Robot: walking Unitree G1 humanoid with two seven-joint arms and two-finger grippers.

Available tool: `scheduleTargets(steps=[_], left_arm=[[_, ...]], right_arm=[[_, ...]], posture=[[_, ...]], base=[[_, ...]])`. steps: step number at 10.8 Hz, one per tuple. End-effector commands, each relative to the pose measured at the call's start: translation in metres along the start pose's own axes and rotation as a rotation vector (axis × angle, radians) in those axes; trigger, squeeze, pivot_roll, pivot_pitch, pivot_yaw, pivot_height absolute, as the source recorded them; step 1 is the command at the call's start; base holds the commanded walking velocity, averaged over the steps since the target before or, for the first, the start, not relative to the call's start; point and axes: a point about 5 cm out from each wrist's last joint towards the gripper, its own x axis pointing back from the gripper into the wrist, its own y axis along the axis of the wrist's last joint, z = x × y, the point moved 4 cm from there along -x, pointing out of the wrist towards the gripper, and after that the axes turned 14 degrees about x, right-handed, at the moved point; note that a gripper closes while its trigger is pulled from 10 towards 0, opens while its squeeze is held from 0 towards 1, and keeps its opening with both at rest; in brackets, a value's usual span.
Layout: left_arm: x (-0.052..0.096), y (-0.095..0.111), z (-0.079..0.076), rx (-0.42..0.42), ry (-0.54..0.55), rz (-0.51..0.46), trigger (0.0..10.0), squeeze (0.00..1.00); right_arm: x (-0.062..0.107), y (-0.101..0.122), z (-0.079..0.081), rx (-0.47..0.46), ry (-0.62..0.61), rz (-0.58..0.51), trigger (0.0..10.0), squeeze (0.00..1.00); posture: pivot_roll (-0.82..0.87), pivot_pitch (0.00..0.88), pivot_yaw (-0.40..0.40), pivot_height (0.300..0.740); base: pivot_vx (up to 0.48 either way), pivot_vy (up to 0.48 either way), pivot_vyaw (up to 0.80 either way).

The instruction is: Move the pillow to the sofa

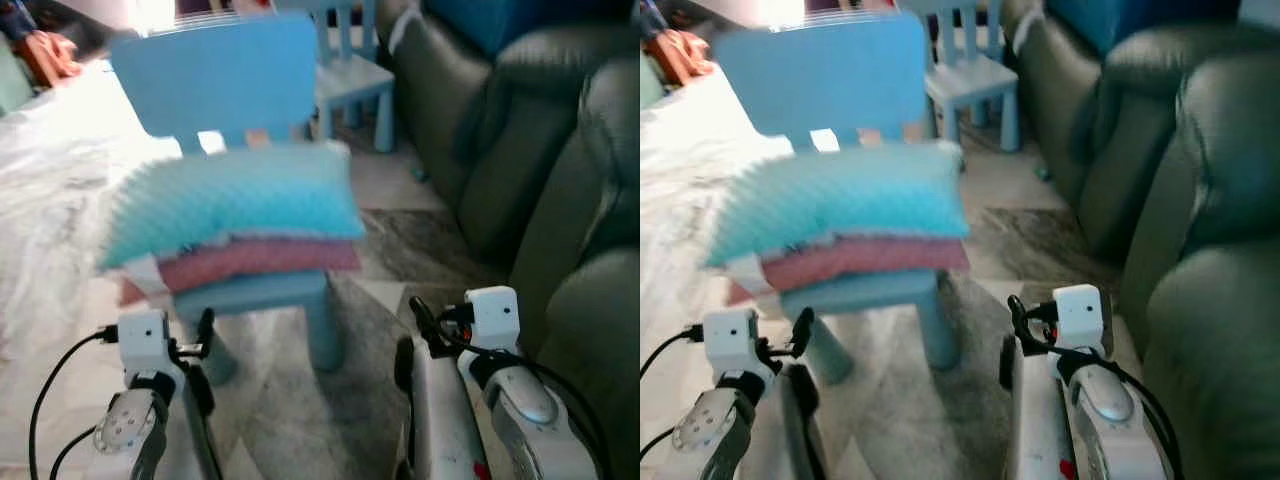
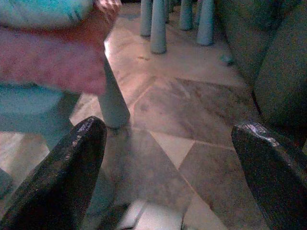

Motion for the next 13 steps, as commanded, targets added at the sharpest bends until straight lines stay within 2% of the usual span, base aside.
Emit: scheduleTargets(steps=[1, 2, 4, 5, 6, 8, 9, 10, 11, 12, 13], left_arm=[[-0.002, 0.017, 0.02, -0.036, 0.092, -0.069, 10.0, 0.0], [-0.003, 0.032, 0.033, -0.046, 0.161, -0.132, 10.0, 0.0], [0.001, 0.082, 0.061, -0.114, 0.309, -0.329, 10.0, 0.0], [0.004, 0.105, 0.058, -0.139, 0.317, -0.418, 10.0, 0.0], [0.005, 0.118, 0.052, -0.13, 0.3, -0.465, 10.0, 0.0], [-0.002, 0.131, 0.06, -0.034, 0.341, -0.496, 10.0, 0.0], [-0.014, 0.137, 0.067, 0.047, 0.347, -0.488, 10.0, 0.0], [-0.02, 0.142, 0.069, 0.078, 0.344, -0.493, 10.0, 0.0], [-0.03, 0.154, 0.072, 0.139, 0.343, -0.503, 10.0, 0.0], [-0.034, 0.166, 0.073, 0.155, 0.33, -0.523, 10.0, 0.0], [-0.042, 0.182, 0.076, 0.224, 0.304, -0.535, 10.0, 0.0]], right_arm=[[-0.007, 0.011, 0.001, 0.011, 0.01, -0.037, 10.0, 0.0], [-0.015, 0.023, -0.003, 0.024, 0.008, -0.077, 10.0, 0.0], [-0.036, 0.06, -0.016, 0.042, 0.001, -0.191, 10.0, 0.0], [-0.045, 0.076, -0.024, 0.033, -0.014, -0.231, 10.0, 0.0], [-0.049, 0.086, -0.027, 0.027, -0.01, -0.263, 10.0, 0.0], [-0.061, 0.115, -0.017, -0.035, 0.07, -0.346, 10.0, 0.0], [-0.072, 0.136, -0.006, -0.069, 0.153, -0.398, 10.0, 0.0], [-0.077, 0.145, -0.001, -0.088, 0.184, -0.416, 10.0, 0.0], [-0.084, 0.161, 0.01, -0.098, 0.257, -0.452, 10.0, 0.0], [-0.089, 0.168, 0.019, -0.126, 0.315, -0.451, 10.0, 0.0], [-0.097, 0.182, 0.024, -0.159, 0.366, -0.466, 10.0, 0.0]], posture=[[-0.21, 0.068, 0.066, 0.33], [-0.21, 0.071, 0.067, 0.33], [-0.2, 0.085, 0.062, 0.33], [-0.19, 0.091, 0.059, 0.33], [-0.19, 0.096, 0.058, 0.33], [-0.17, 0.104, 0.062, 0.33], [-0.17, 0.113, 0.061, 0.33], [-0.16, 0.122, 0.06, 0.33], [-0.16, 0.13, 0.059, 0.33], [-0.16, 0.141, 0.064, 0.33], [-0.17, 0.162, 0.075, 0.33]], base=[[0.0, 0.0, 0.0], [0.0, 0.0, 0.0], [0.0, 0.0, 0.0], [0.0, 0.0, 0.0], [0.0, 0.0, 0.0], [0.0, 0.0, 0.0], [0.0, 0.0, 0.0], [0.0, 0.0, 0.0], [0.0, 0.0, 0.0], [0.0, 0.0, 0.0], [0.0, 0.0, 0.0]])
